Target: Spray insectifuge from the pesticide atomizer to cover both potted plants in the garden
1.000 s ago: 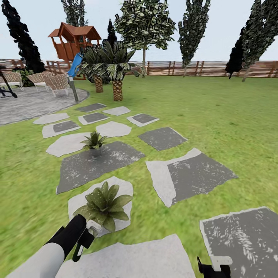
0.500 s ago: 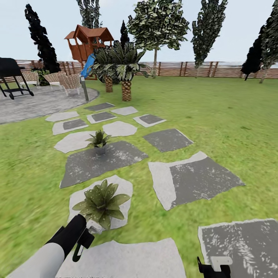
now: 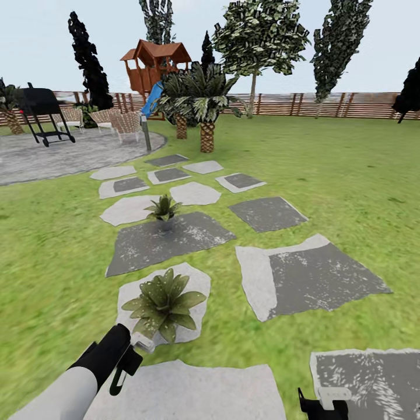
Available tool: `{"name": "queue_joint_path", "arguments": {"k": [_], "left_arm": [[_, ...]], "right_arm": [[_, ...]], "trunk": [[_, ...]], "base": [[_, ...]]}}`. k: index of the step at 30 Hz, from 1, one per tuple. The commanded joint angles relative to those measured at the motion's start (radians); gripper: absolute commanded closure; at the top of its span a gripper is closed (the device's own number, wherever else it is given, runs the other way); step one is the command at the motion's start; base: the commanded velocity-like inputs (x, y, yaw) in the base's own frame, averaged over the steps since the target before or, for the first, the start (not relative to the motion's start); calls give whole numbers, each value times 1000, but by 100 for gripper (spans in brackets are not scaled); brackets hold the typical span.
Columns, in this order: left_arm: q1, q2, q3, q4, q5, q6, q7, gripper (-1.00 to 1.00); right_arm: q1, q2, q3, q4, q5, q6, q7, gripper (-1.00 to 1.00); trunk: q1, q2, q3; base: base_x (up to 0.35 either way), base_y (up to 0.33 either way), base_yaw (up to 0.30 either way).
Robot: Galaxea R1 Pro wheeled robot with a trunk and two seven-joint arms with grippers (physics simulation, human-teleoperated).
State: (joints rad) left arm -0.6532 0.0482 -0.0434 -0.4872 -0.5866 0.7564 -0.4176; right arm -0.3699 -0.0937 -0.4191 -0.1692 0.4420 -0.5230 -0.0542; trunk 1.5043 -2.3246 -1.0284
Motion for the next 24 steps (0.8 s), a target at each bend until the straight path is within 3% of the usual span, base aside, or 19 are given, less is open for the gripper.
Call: {"name": "queue_joint_path", "arguments": {"k": [1, 6, 19, 24], "left_arm": [[0, 1, -5, -2, -9, 3, -9, 100], [0, 1, -4, -2, -9, 3, -9, 100], [0, -1, -4, -2, -10, 3, -9, 100], [0, -1, -4, -2, -9, 3, -9, 100]], "right_arm": [[-1, 0, -4, 2, 10, -3, -6, -100], [-1, 0, -4, 2, 10, -3, -6, -100], [-1, 0, -4, 2, 10, -3, -6, -100], [-1, 0, -4, 2, 10, -3, -6, -100]], "trunk": [[0, 0, -1], [0, 0, -1], [0, 0, -1], [0, 0, -1]], "base": [[14, -253, 4], [86, -267, 91], [93, -263, 272], [1, -76, 276]]}}
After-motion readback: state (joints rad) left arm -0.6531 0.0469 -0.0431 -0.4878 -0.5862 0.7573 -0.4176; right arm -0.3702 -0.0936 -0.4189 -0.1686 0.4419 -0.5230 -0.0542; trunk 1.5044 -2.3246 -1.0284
